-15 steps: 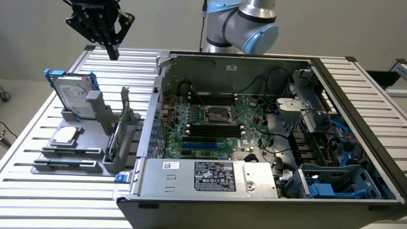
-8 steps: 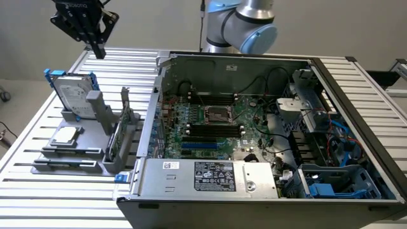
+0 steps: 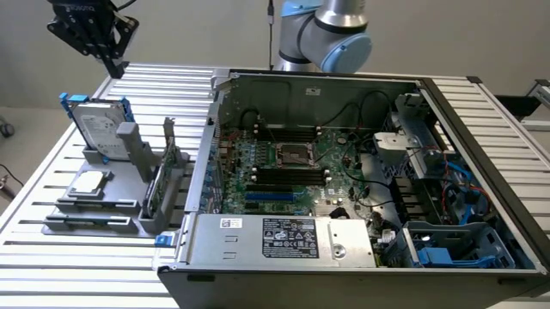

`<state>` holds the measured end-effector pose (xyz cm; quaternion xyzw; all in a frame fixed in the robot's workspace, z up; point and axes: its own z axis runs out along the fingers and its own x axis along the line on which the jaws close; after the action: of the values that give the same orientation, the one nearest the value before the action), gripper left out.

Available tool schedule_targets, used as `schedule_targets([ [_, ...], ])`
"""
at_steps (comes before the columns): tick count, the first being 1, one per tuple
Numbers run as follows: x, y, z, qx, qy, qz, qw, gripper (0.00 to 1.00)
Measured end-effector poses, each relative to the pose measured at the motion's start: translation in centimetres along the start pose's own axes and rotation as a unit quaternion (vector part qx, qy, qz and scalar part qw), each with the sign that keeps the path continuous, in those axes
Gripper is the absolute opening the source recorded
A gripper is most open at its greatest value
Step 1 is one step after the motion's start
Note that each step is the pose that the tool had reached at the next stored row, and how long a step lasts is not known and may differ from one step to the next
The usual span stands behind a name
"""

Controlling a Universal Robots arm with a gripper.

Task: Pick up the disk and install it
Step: 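Reach for the disk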

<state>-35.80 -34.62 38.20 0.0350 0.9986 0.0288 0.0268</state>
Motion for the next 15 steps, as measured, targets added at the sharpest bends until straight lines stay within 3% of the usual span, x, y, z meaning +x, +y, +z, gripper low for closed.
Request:
schedule_targets([
  [4,1.2,0.04,0.14,0.0001,0.0015,-0.001,1.0,0.11],
  [5,1.4,0.08,0.14,0.0002,0.0036,-0.001,1.0,0.11],
  [7,1.5,0.12,0.13,0.0007,0.0114,-0.002,0.9999,0.11],
  [11,1.7,0.19,0.13,0.0013,0.0231,-0.006,0.9997,0.11],
  [13,1.9,0.25,0.11,0.0016,0.0268,-0.006,0.9996,0.11],
  [15,2.3,0.3,0.13,0.0016,0.0284,-0.007,0.9996,0.11],
])
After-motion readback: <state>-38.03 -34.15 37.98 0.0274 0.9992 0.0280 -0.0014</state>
